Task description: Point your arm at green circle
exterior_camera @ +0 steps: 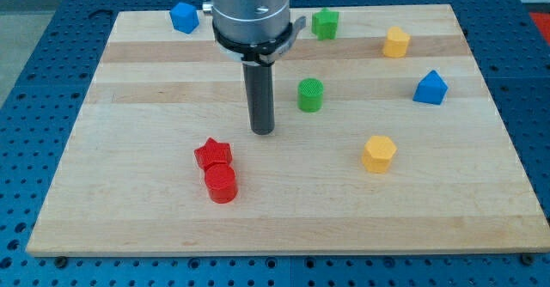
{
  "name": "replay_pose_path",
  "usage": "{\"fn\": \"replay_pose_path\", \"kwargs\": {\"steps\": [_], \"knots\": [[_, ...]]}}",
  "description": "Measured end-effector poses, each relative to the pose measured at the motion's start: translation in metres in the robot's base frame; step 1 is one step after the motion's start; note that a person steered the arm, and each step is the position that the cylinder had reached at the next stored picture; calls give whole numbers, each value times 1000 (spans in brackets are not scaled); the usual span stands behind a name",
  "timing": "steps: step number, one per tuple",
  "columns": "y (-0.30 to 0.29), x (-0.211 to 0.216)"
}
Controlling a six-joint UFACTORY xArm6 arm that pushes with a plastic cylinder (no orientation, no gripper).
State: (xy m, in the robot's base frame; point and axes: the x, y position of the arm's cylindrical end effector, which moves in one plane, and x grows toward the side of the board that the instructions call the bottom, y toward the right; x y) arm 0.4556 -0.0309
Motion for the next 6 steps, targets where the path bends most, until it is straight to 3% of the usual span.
{"fn": "replay_pose_path", "kwargs": {"steps": [6], "knots": [[26, -5]]}}
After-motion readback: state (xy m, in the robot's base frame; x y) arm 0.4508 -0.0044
